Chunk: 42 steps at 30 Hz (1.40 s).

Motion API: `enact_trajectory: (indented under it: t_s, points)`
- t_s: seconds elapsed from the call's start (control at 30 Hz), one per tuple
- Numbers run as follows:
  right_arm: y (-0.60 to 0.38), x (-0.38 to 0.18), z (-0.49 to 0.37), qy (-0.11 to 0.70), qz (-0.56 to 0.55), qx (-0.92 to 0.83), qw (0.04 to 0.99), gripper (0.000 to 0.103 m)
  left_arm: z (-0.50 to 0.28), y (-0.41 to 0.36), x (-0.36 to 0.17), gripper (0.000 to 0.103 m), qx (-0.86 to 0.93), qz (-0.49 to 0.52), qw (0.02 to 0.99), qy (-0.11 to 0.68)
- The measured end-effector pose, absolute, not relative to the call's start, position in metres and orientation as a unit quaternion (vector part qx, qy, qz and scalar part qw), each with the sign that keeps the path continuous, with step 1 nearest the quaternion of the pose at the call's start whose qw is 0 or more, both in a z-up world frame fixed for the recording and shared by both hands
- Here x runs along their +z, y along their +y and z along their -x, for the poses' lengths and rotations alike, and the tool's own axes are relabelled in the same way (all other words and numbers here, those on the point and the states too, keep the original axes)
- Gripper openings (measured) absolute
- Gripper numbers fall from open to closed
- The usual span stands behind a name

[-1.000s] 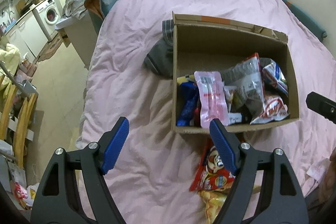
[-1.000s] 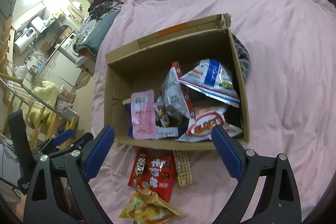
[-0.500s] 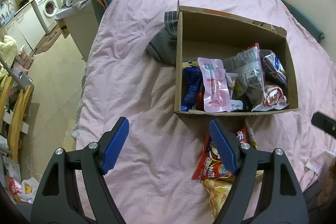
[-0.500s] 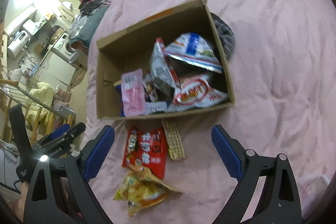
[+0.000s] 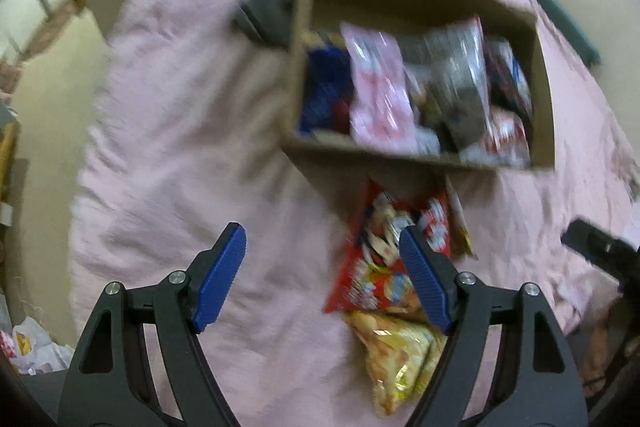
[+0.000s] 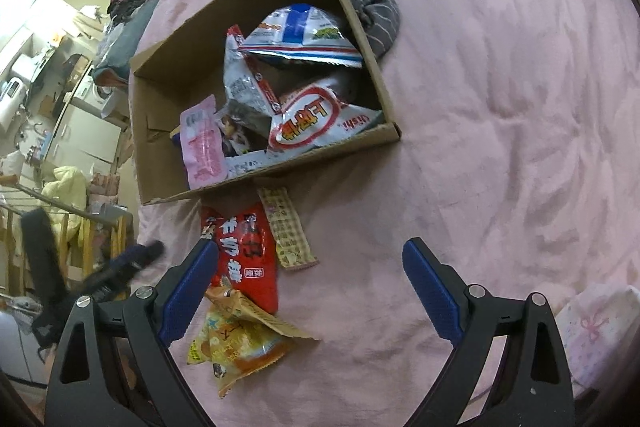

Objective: Organize snacks
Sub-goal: 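Grasp the red cartoon-face bag with the left gripper and lift it, then grasp the yellow packet with the right gripper while the left gripper holds the red bag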

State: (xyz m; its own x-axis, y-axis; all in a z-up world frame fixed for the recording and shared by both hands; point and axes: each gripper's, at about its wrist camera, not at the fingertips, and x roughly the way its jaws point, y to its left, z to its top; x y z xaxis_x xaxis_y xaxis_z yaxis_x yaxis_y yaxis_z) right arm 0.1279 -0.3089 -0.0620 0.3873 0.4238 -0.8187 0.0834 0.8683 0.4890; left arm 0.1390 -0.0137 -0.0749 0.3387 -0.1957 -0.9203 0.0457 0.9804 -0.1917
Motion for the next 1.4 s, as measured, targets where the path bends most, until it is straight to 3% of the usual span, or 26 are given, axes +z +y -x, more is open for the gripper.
enact_trajectory:
  t_s: [0.5, 0.6, 0.63, 0.7, 1.4]
  points:
    - [-0.322, -0.074, -0.122, 0.555, -0.223, 0.081, 0.797, 0.096, -0.168, -0.086, -0.145, 0.076, -0.170, 0.060, 0.754, 0.632]
    - [-0.323, -0.076, -0.123, 0.557, -0.223, 0.078, 0.796, 0.096, -0.165, -0.093, -0.138, 0.058, -0.168, 0.030, 0.761, 0.625]
    - [-0.323, -0.076, -0.123, 0.558, -0.225, 0.079, 0.795, 0.096, -0.165, -0.093, -0.134, 0.046, -0.175, 0.033, 0.761, 0.623]
    - [-0.323, -0.075, -0.125, 0.556, -0.228, 0.081, 0.795, 0.096, -0.164, -0.090, -0.128, 0.040, -0.178, 0.039, 0.760, 0.624]
    - [-0.291, -0.070, -0.127, 0.564, -0.210, 0.132, 0.788, 0.096, -0.115, 0.002, -0.017, 0.035, -0.117, 0.042, 0.839, 0.530]
